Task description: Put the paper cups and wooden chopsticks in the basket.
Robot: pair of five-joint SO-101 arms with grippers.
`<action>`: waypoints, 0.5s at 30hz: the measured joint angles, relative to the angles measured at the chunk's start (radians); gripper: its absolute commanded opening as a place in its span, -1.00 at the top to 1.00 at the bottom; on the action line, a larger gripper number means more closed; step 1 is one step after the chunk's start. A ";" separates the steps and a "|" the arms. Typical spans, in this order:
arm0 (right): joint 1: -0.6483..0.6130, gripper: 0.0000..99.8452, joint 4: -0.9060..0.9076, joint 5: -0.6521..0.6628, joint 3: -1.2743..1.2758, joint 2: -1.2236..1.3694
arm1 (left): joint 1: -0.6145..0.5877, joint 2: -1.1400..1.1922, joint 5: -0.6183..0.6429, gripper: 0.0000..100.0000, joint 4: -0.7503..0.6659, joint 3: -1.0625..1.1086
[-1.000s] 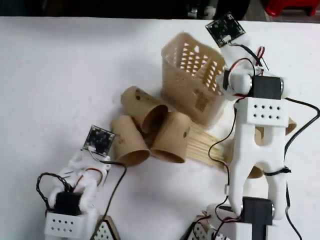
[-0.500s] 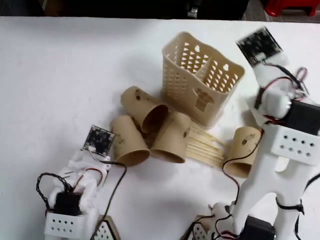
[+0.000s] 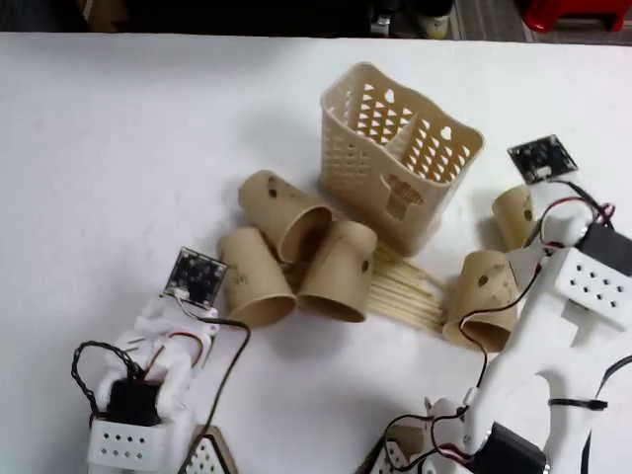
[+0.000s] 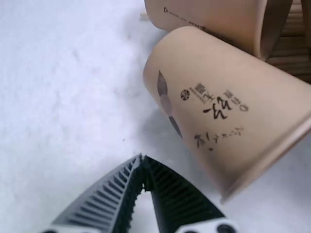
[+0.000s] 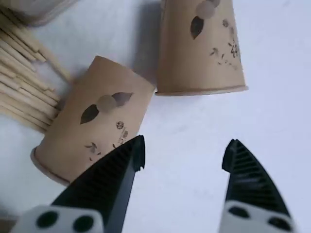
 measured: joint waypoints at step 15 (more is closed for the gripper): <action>-0.046 0.69 -0.402 -0.514 0.275 0.000 | 0.000 0.000 0.000 0.95 0.000 0.000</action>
